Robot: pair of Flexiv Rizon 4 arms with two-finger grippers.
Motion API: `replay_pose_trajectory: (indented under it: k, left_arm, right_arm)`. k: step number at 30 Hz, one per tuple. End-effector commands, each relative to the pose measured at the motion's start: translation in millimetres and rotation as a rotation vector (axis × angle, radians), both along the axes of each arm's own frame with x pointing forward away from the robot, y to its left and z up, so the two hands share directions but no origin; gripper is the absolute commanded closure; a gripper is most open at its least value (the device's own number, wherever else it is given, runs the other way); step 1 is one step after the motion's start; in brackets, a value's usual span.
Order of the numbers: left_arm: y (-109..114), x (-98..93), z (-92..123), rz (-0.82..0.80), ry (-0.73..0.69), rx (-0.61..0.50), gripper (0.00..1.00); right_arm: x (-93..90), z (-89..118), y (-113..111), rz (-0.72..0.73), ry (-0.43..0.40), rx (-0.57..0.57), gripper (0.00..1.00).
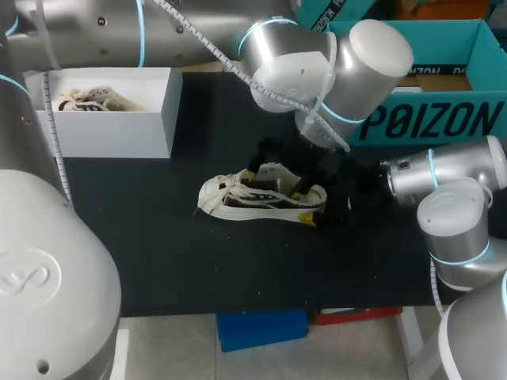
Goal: Take the shoe out of the shoebox, open the shoe tongue, remove and reinsert the insole, then place the shoe into the shoebox
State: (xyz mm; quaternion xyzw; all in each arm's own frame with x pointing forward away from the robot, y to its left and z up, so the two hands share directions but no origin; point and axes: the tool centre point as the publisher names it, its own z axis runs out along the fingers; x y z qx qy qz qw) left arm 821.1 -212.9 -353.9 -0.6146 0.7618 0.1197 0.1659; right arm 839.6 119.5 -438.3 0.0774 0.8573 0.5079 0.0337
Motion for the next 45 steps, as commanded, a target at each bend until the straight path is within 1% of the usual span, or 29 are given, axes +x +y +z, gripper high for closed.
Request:
replay_pose_trajectory:
  k: [1,14,16,17,18,19,20,21,22,24,32,36,42,45]
  left_arm:
    - [-6,5.1,-11,0.002,-0.002,0.025,0.00]
    - [18,13.8,-17,-0.014,-0.030,0.104,0.00]
    - [19,15.0,-18,-0.021,-0.027,0.118,0.53]
    - [20,15.0,-18,-0.024,-0.028,0.122,0.57]
    - [20,15.1,-18,-0.032,-0.026,0.127,0.66]
    - [20,14.3,-19,-0.044,-0.025,0.131,0.79]
    - [19,13.5,-19,-0.049,-0.025,0.132,0.84]
    - [19,13.0,-19,-0.056,-0.023,0.135,0.85]
    - [19,11.7,-19,-0.074,-0.019,0.138,0.89]
    - [17,9.6,-19,-0.092,-0.012,0.140,1.00]
    - [12,1.7,-20,-0.134,-0.005,0.141,1.00]
    - [7,1.4,-17,-0.144,0.001,0.126,1.00]
    - [0,6.3,-5,-0.154,-0.015,0.082,1.00]
    - [0,10.3,4,-0.148,-0.035,0.064,1.00]
  right_arm:
    - [1.1,-2,1,-0.002,0.001,-0.001,1.00]
    - [1.1,-2,1,-0.002,0.001,-0.001,1.00]
    - [1.1,-2,1,-0.002,0.001,-0.001,1.00]
    - [1.1,-2,1,-0.002,0.001,-0.001,1.00]
    - [1.1,-2,1,-0.002,0.001,-0.001,1.00]
    - [1.1,-2,1,-0.002,0.001,-0.001,1.00]
    - [1.1,-2,1,-0.002,0.001,-0.001,1.00]
    - [1.1,-2,1,-0.002,0.001,-0.001,1.00]
    - [1.1,-2,1,-0.002,0.001,-0.001,1.00]
    - [1.1,-2,1,-0.002,0.001,-0.001,1.00]
    - [1.1,-2,1,-0.002,0.001,-0.001,1.00]
    - [1.1,-2,1,-0.002,0.001,-0.001,1.00]
    - [1.1,-2,1,-0.002,0.001,-0.001,1.00]
    - [1.1,-2,1,-0.002,0.001,-0.001,1.00]
